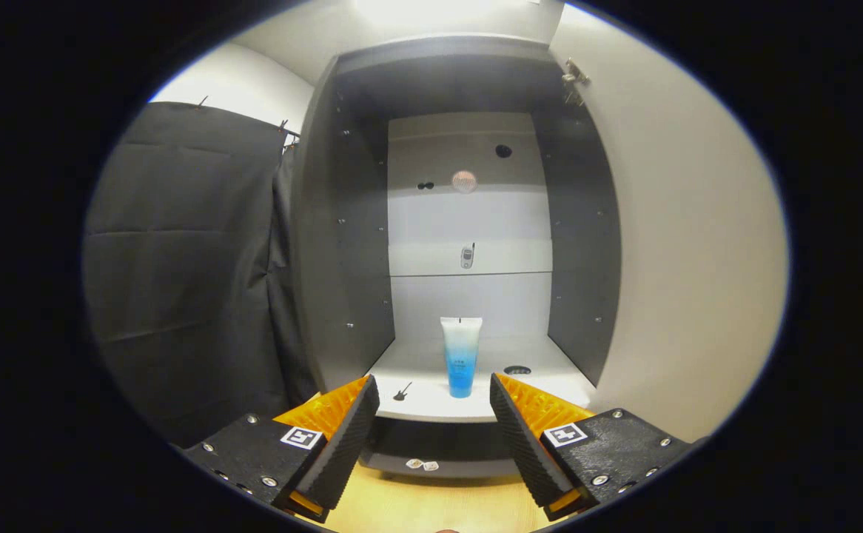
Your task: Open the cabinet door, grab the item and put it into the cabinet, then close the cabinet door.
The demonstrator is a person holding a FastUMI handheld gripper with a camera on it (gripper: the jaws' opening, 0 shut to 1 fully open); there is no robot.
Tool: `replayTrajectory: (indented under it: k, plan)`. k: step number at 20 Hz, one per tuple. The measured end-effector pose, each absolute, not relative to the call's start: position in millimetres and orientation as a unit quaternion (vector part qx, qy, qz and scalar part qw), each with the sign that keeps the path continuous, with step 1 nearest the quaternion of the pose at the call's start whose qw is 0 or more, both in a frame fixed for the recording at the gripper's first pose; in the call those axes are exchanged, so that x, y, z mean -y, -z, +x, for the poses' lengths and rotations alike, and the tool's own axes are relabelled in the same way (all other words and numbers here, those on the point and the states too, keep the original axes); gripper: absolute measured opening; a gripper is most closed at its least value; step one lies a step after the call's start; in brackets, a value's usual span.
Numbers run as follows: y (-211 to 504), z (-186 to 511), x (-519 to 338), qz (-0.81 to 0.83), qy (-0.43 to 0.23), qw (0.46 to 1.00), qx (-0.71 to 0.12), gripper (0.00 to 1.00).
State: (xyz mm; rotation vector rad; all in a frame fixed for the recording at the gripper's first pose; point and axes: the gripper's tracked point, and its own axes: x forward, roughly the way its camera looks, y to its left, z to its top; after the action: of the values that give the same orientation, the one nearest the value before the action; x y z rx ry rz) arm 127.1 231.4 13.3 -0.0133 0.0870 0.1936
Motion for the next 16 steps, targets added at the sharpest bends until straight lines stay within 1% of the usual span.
replayTrajectory:
  k: [6,11,16]
  plan:
    - [-20,30,-218,-0.017,-0.075,0.996,-0.055,0.93]
    - [-16,-50,-209,0.009,-0.063,0.995,-0.072,0.93]
    - [-23,-107,-171,-0.022,-0.035,0.997,-0.062,0.93]
